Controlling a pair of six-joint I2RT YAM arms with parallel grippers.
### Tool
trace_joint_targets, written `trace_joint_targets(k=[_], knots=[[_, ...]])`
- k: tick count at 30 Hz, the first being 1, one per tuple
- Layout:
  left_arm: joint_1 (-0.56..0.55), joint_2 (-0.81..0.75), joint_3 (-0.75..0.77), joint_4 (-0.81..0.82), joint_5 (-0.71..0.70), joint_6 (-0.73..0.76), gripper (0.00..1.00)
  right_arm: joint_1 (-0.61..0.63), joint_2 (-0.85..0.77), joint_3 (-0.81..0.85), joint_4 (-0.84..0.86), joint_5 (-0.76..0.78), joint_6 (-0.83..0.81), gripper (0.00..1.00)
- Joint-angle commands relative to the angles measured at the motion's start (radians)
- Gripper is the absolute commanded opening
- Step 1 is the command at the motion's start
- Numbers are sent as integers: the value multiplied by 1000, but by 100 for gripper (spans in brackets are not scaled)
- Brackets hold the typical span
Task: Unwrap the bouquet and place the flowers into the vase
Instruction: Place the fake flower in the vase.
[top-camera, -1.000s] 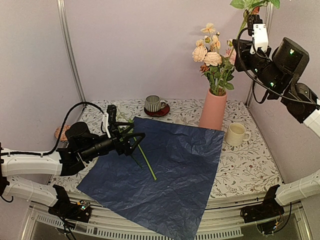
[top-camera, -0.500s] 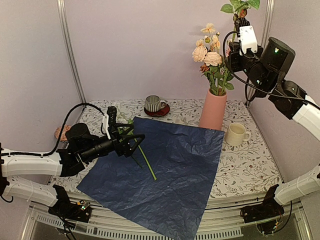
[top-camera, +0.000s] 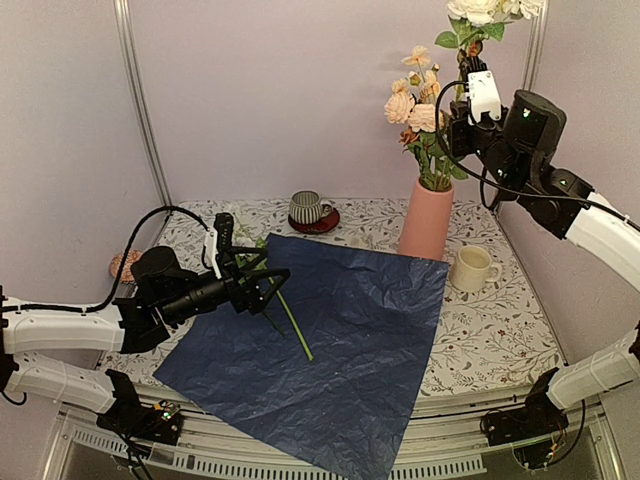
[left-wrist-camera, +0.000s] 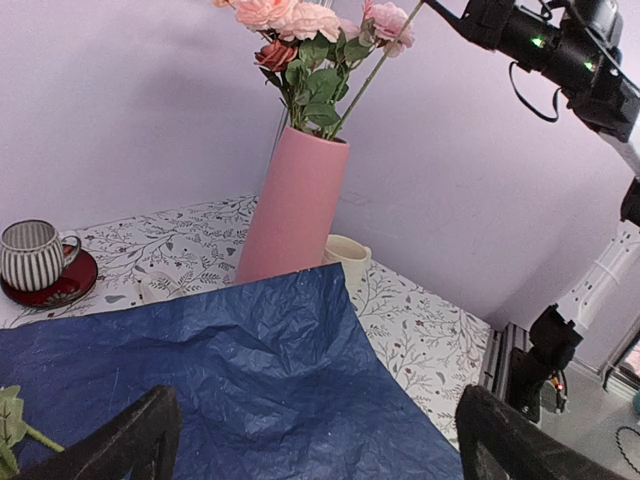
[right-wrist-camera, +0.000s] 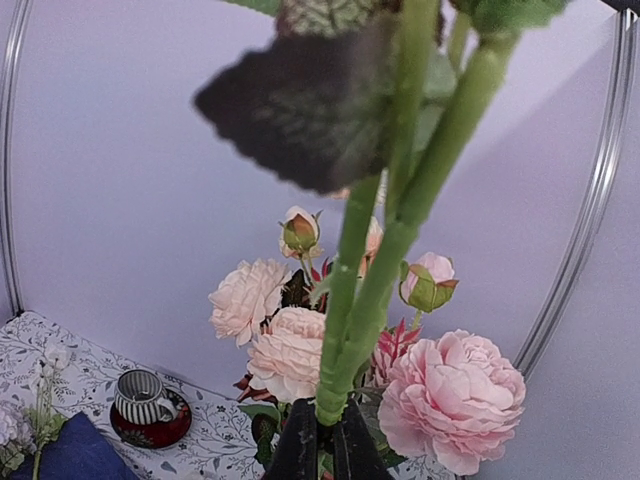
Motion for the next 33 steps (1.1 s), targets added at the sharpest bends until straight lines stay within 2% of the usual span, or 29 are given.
trace_joint_targets(k=[1,20,26,33], knots=[[-5,-6,-7,1,-5,13,98,-20,10,-18,36,-26,41,3],[-5,-22,7,-34,-11,16,98,-96,35,-106,-39,-73,199,4],[-5,-25,9,-43,-13,16,98,-161,45,-179,-70,-172,308,5],[-5,-20,9,-47,-18,13,98,-212,77,-290,-54,-242,434,12]])
